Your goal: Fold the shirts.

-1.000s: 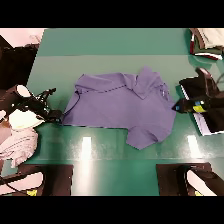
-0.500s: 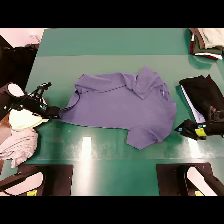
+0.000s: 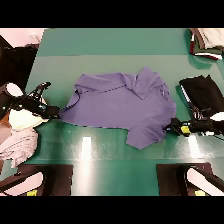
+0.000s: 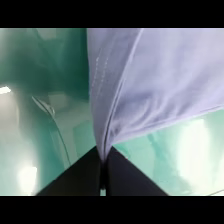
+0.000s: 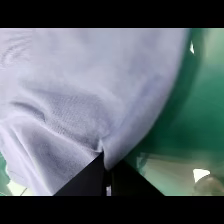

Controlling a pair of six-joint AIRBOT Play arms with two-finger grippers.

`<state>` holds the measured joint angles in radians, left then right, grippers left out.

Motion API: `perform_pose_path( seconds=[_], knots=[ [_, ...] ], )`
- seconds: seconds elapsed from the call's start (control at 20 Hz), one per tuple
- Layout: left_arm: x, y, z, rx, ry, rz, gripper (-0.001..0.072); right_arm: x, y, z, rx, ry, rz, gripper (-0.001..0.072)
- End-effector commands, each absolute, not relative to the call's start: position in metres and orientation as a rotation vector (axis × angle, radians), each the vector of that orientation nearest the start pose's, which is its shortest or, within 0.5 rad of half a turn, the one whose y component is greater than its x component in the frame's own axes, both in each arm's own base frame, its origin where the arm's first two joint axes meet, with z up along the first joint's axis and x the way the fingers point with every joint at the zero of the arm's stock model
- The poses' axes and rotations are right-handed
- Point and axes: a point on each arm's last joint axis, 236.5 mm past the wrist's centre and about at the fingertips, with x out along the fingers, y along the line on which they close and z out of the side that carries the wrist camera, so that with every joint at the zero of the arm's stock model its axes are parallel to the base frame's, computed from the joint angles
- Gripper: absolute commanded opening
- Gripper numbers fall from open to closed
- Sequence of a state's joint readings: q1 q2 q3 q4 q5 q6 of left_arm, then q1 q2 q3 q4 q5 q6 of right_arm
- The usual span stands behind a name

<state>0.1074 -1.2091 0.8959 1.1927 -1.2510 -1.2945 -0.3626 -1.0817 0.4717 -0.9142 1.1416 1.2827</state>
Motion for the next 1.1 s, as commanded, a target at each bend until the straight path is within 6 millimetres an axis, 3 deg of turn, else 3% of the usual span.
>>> perform_pose_path(
  seconds=[0.0,0.1,0.2,0.3,0.35,0.45,0.6,0.7,0.8,0.9,1.05],
  knots=[
    [0.305,-0.055,-0.033,-0.327,1.452,-0.249,0.0024,0.246,0.054,-0.071,0.709,1.385,0.186,0.0016],
    [0.331,-0.070,-0.001,-0.391,1.358,-0.294,0.0024,0.283,0.041,-0.019,0.659,1.217,0.176,0.0015],
    [0.369,-0.091,0.061,-0.467,1.191,-0.381,0.0024,0.323,0.026,0.058,0.586,0.998,0.173,0.0014],
    [0.405,-0.106,0.157,-0.480,0.958,-0.478,0.0024,0.350,0.017,0.150,0.484,0.781,0.192,0.0014],
    [0.414,-0.108,0.204,-0.446,0.850,-0.507,0.0024,0.357,0.014,0.200,0.432,0.674,0.202,0.0014],
    [0.413,-0.108,0.307,-0.328,0.624,-0.548,0.0024,0.358,0.014,0.293,0.337,0.479,0.218,0.0015],
    [0.365,-0.113,0.447,-0.150,0.295,-0.578,0.0024,0.330,0.023,0.408,0.208,0.235,0.235,0.0015],
    [0.319,-0.116,0.512,-0.084,0.106,-0.577,0.0024,0.300,0.034,0.469,0.128,0.100,0.245,0.0014],
    [0.269,-0.116,0.557,-0.073,-0.066,-0.551,0.0024,0.268,0.044,0.515,0.067,-0.021,0.245,0.0014],
    [0.218,-0.112,0.589,-0.061,-0.211,-0.516,0.0024,0.238,0.043,0.547,-0.002,-0.109,0.197,0.0015],
    [0.153,-0.115,0.614,-0.016,-0.350,-0.502,0.0023,0.203,0.024,0.566,-0.052,-0.165,0.053,0.0015]
  ],
)
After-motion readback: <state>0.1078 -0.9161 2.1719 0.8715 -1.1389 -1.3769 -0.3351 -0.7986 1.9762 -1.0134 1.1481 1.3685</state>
